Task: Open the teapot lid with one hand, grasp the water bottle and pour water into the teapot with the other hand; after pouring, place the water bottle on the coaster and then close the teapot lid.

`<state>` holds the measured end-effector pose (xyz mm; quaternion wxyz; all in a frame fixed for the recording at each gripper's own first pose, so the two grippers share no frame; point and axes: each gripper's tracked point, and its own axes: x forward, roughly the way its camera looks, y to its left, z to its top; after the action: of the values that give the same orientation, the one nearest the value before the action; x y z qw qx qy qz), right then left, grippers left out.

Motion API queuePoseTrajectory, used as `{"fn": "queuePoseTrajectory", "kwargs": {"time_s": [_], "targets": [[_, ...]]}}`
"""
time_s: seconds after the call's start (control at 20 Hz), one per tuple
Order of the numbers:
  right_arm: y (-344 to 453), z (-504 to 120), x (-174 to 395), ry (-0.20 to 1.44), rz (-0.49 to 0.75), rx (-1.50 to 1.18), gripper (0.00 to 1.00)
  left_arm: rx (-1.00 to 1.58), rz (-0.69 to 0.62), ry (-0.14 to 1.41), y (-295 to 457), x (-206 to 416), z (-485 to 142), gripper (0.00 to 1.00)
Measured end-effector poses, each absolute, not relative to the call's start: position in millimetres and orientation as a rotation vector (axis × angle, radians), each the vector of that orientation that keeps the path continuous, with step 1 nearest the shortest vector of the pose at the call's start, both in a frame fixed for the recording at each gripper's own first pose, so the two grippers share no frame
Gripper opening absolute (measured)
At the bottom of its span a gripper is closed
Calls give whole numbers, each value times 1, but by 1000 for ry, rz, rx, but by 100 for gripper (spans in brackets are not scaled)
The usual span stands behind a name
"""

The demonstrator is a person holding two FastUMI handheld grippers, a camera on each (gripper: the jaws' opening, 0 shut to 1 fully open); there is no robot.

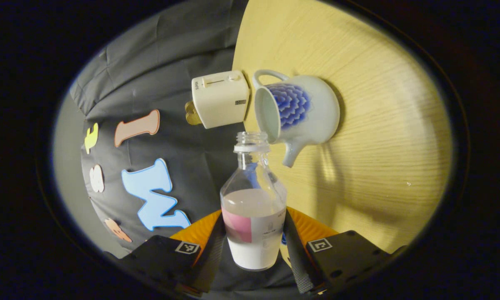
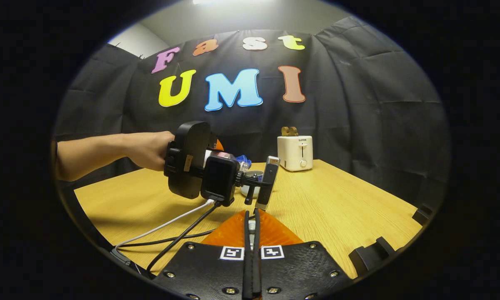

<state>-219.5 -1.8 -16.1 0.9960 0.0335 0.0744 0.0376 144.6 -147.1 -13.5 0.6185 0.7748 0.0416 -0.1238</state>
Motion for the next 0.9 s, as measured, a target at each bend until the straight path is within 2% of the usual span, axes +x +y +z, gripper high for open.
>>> {"fn": "queuePoseTrajectory", "kwargs": {"time_s": [0.9], "targets": [[-7,-26,-221,180,73,80,0,1999,-282,89,-156,154,2,86]]}}
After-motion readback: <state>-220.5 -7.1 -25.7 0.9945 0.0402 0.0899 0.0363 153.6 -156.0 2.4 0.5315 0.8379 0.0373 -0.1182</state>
